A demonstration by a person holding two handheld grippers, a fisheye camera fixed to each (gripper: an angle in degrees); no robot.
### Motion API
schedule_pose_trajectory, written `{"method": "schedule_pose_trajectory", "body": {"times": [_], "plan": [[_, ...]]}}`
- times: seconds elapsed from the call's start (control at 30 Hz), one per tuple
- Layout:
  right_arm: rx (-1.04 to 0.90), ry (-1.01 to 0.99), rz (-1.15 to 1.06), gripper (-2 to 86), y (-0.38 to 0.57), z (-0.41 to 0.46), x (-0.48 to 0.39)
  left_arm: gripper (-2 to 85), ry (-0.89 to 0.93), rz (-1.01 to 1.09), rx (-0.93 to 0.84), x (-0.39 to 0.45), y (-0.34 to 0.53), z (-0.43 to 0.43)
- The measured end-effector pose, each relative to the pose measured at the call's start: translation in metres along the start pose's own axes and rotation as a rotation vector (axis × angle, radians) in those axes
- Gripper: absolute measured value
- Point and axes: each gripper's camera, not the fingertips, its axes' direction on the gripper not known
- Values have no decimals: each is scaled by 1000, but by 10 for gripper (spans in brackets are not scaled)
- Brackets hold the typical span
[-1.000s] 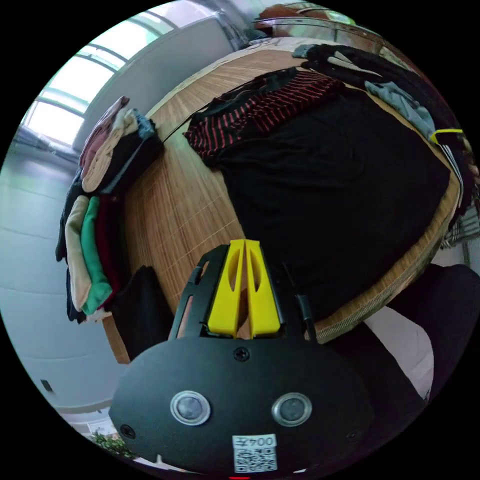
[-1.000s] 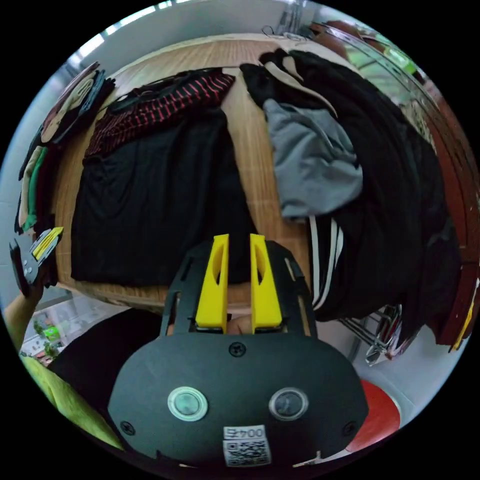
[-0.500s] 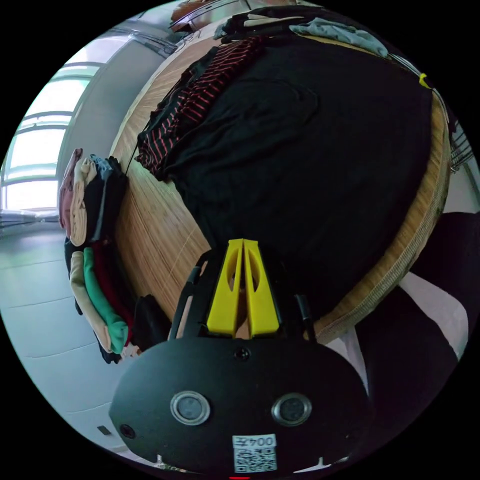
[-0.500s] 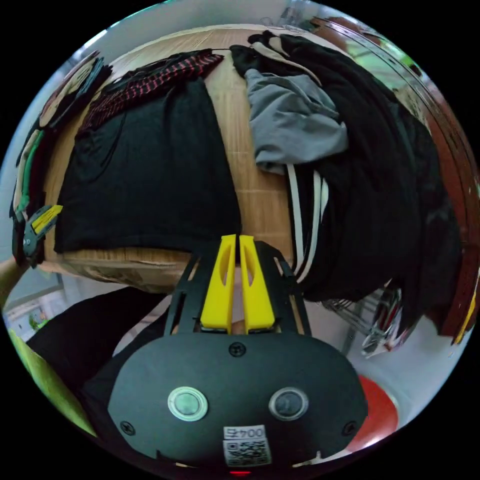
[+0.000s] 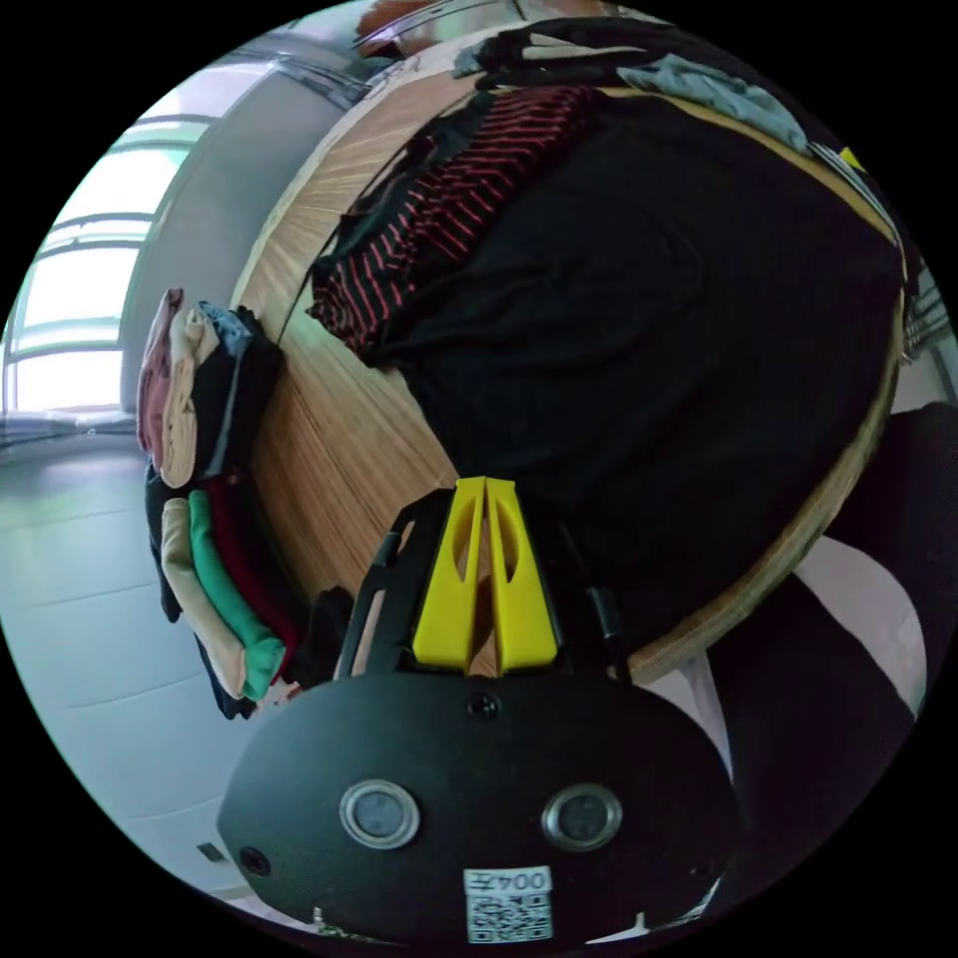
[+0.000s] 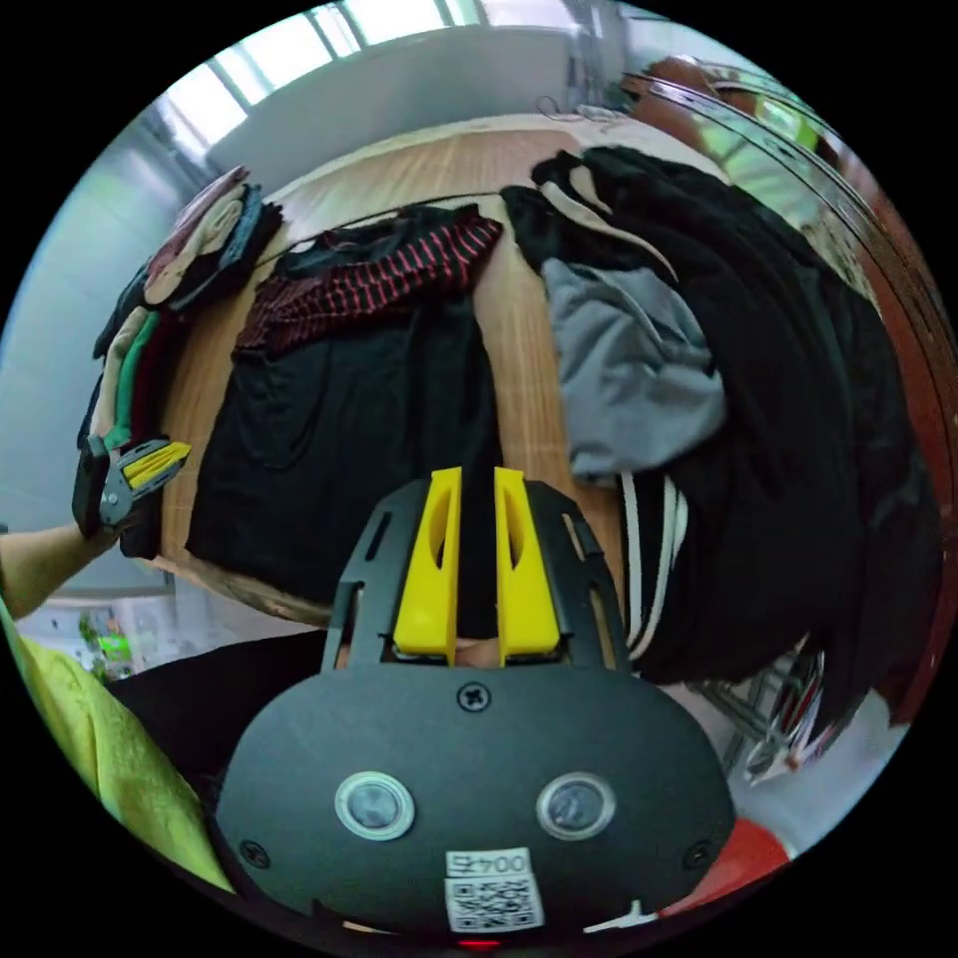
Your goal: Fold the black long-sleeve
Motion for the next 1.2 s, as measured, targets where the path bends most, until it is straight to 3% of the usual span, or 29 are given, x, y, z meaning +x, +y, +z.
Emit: {"method": "schedule_pose_trajectory", "body": {"times": [0.17, 0.37, 0.53, 0.63, 0.83, 1.0, 1.1, 1.2], "plan": [[89, -113, -374, 74, -111, 9, -67, 15, 128, -182, 13, -49, -43, -20], [51, -122, -750, 83, -193, 68, -183, 20, 555, -654, -24, -123, -77, -11], [-15, -83, -858, 79, -223, 119, -237, 24, 765, -901, -48, -144, -82, 12], [-37, -11, -890, 30, -219, 135, -253, 25, 829, -959, -59, -143, -83, 17], [222, 120, -1085, 36, -140, 85, -271, 29, 907, -1010, -63, -126, -86, 20], [161, 221, -1342, 82, -74, 108, -275, 34, 909, -1023, -80, -101, -93, 22], [127, 175, -1261, 86, -82, 102, -268, 39, 866, -998, -74, -86, -103, 16], [98, 50, -1045, 92, -116, 89, -254, 53, 705, -927, -2, -77, -120, -2]]}}
